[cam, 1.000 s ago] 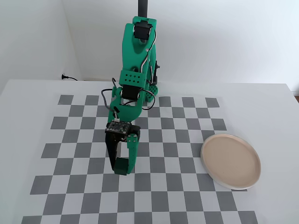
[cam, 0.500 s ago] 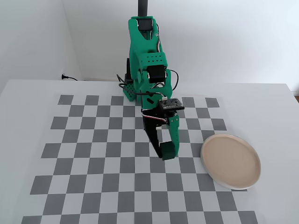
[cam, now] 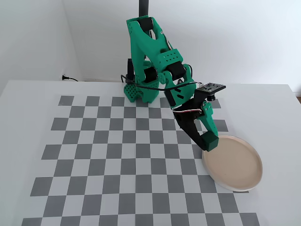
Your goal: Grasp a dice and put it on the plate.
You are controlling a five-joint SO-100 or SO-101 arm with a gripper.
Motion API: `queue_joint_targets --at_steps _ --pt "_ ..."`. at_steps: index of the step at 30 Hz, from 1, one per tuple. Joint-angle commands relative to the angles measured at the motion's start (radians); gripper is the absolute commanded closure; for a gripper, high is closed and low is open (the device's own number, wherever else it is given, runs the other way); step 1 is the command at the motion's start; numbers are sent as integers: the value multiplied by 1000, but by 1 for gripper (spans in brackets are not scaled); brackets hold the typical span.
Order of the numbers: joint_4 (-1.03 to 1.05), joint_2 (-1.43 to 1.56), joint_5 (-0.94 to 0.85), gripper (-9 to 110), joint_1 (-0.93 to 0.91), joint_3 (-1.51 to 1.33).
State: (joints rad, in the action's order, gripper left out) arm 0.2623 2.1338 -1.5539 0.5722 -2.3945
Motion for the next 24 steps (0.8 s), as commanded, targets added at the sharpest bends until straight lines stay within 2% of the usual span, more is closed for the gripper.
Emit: queue_joint_targets --at_steps 1,10,24 --pt "-83 -54 -23 106 58 28" --pt "-127 -209 -32 106 153 95" --pt "-161 -546 -9 103 229 370"
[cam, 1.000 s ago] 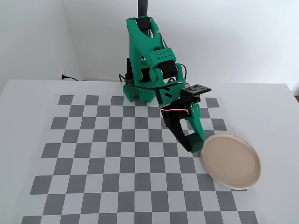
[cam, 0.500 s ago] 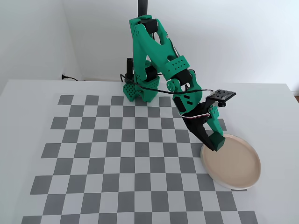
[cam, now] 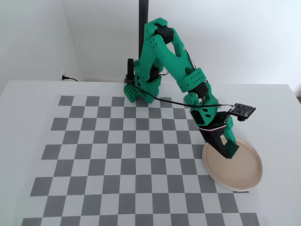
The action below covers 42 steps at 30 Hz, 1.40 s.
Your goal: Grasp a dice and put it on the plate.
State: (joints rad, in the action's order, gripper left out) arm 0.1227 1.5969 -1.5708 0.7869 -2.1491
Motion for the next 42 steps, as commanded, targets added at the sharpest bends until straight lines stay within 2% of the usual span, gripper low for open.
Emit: queue_joint_targets --at_steps 1,13,20,29,37,42 --pt "-21 -23 15 101 17 140" --pt "-63 -114 49 96 23 164" --pt "-66 -112 78 89 2 164" --pt "-60 -94 80 87 -17 164" --pt "95 72 87 89 -54 161" --pt "233 209 100 97 -81 158"
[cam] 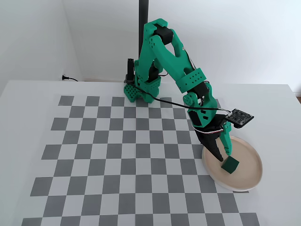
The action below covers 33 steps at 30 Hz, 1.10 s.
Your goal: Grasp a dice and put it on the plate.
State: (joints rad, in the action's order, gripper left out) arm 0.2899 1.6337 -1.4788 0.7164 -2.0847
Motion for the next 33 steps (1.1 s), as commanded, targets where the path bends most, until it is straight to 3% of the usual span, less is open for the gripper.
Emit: queue_joint_targets --at_steps 1,9,33 --pt "98 196 9 98 -17 92" --pt "178 426 9 106 -86 -26" --pt "206 1060 83 106 -298 -537"
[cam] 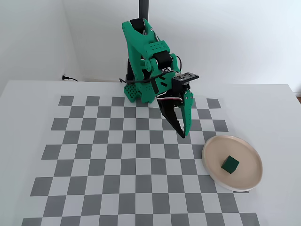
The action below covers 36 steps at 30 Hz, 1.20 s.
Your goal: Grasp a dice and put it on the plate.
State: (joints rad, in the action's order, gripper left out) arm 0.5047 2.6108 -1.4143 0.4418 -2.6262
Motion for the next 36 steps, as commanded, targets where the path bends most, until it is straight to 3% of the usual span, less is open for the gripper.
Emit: queue_joint_targets --at_steps 1,18,36 --pt "-9 97 26 106 -31 -11" --pt "-43 339 316 106 -169 -190" --pt "101 723 540 106 -284 -422"
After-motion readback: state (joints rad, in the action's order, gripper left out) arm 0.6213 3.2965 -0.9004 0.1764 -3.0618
